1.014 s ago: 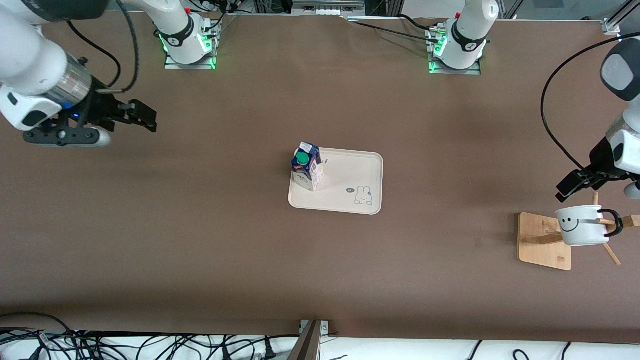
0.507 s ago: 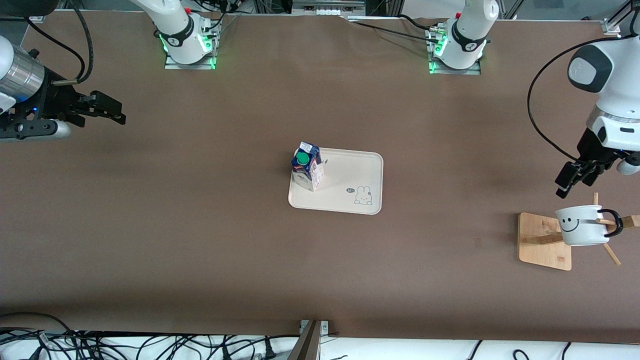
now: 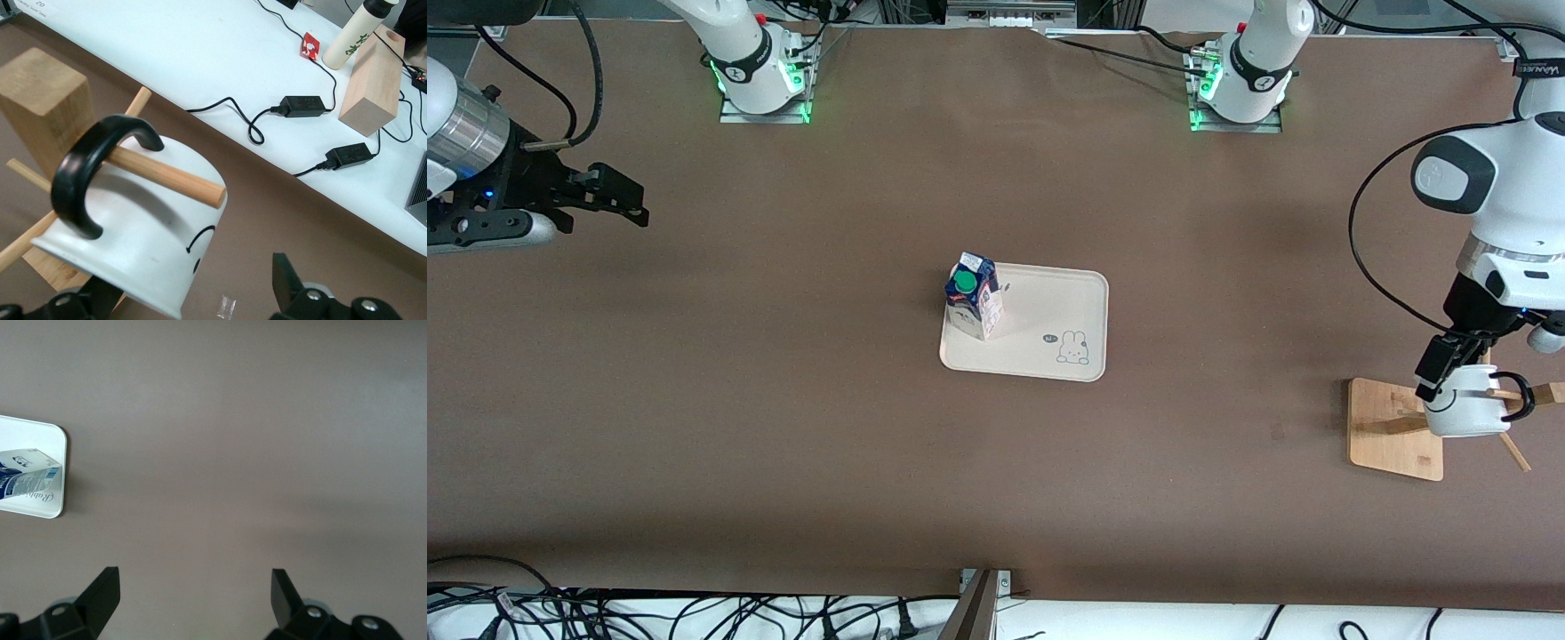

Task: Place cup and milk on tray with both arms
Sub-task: 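Grasp the mug rim with the left gripper and lift it off the stand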

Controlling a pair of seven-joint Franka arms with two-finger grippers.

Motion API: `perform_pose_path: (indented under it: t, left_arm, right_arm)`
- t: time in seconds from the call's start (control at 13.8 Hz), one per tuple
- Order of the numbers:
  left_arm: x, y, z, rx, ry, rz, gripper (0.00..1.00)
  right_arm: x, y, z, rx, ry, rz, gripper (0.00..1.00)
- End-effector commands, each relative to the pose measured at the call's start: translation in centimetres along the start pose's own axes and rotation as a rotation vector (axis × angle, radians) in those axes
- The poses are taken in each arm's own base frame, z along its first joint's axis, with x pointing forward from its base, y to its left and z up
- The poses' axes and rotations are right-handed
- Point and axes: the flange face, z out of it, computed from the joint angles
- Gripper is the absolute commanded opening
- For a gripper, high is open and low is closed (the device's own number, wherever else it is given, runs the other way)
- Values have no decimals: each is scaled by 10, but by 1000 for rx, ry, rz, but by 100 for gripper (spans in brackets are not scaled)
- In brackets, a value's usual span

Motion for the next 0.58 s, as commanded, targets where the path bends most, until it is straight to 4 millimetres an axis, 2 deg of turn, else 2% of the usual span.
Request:
perform_pose_path:
  t: [0.0,0.07,0.14,0.22,0.29,0.36,0.51]
  left_arm:
    - [6,-4,1,-17,-2,-78,78]
    - [4,-2,2,-24,-7,-92,56]
    - [4,-1,2,-24,-14,-92,37]
    - [5,0,0,-25,-14,-89,34]
    - [5,-1,-1,-24,-18,-87,29]
    - [5,0,-2,-26,-18,-84,13]
    - [3,7,-3,-36,-20,-73,3]
  right_arm:
    - [-5,0,-8,-15,16,-26,100]
    - [-5,-1,-8,-15,16,-26,100]
    - [-5,-7,-9,-24,18,-24,100]
    - [-5,-14,-8,-53,19,-35,100]
    - [-5,-12,-6,-73,15,-31,100]
    - [-4,-10,-5,-69,15,-27,100]
    - [-4,-10,-5,-69,14,-27,100]
